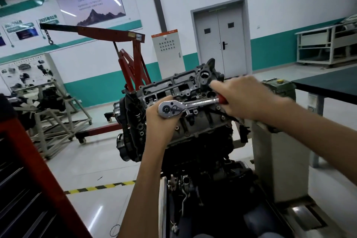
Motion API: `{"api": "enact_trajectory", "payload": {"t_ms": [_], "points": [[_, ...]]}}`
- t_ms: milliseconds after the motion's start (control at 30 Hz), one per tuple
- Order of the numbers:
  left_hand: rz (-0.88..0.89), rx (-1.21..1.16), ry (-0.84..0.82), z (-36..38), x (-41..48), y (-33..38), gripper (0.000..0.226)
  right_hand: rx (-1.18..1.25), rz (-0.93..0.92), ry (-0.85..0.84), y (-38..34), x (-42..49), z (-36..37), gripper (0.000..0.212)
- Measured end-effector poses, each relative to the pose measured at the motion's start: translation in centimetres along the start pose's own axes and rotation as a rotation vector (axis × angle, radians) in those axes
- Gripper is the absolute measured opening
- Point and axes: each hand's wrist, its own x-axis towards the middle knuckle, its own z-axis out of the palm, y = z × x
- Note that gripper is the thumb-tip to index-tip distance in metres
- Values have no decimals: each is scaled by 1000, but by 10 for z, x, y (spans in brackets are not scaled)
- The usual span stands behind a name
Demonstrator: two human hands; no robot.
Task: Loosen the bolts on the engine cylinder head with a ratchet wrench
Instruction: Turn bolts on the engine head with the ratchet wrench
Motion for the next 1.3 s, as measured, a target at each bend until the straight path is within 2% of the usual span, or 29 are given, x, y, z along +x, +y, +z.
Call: {"api": "enact_trajectory", "payload": {"t_ms": [133, 233, 300, 333, 433, 567, 633, 700, 833, 933, 1000, 1067, 1100, 1200, 1267, 1300], "points": [[1, 17, 141, 7, -13, -2, 24, 279, 196, 5, -51, -40, 33, 21], [-13, -15, 199, 22, -10, -3, 28, 699, 354, -14, -107, -60, 58, 16], [-61, -109, 220, 30, -11, -3, 33, 952, 367, -18, -135, -64, 69, 17], [-101, -140, 238, 32, -13, -2, 32, 982, 350, 1, -138, -65, 73, 20], [-160, -206, 285, 28, -12, 2, 24, 839, 260, -3, -110, -63, 70, 14], [-28, -37, 58, 12, -1, -4, 38, 349, 37, -98, -32, -39, 39, 16], [16, 36, -22, 8, 3, -2, 37, 141, -39, -35, 1, -18, 15, 16], [56, 63, -82, 5, 5, -1, 34, 45, -69, 51, 17, -3, -2, 16], [-12, -10, 45, 4, -4, -6, 34, 83, 26, -7, -5, -15, 13, 11], [12, -21, 178, 14, -12, -4, 29, 286, 186, 49, -52, -47, 41, 12], [4, -71, 242, 23, -11, -1, 32, 526, 299, 63, -91, -58, 56, 14], [11, -103, 268, 31, -8, 2, 35, 777, 360, 63, -122, -61, 67, 19], [-1, -145, 269, 33, -6, 2, 35, 825, 370, 75, -128, -60, 71, 21], [-111, -234, 233, 28, -2, -1, 42, 747, 294, 28, -106, -60, 66, 19], [-80, -147, 131, 19, -1, -3, 50, 497, 183, -16, -69, -54, 53, 18], [-57, -104, 80, 15, 0, -3, 46, 363, 119, -38, -48, -46, 43, 18]]}}
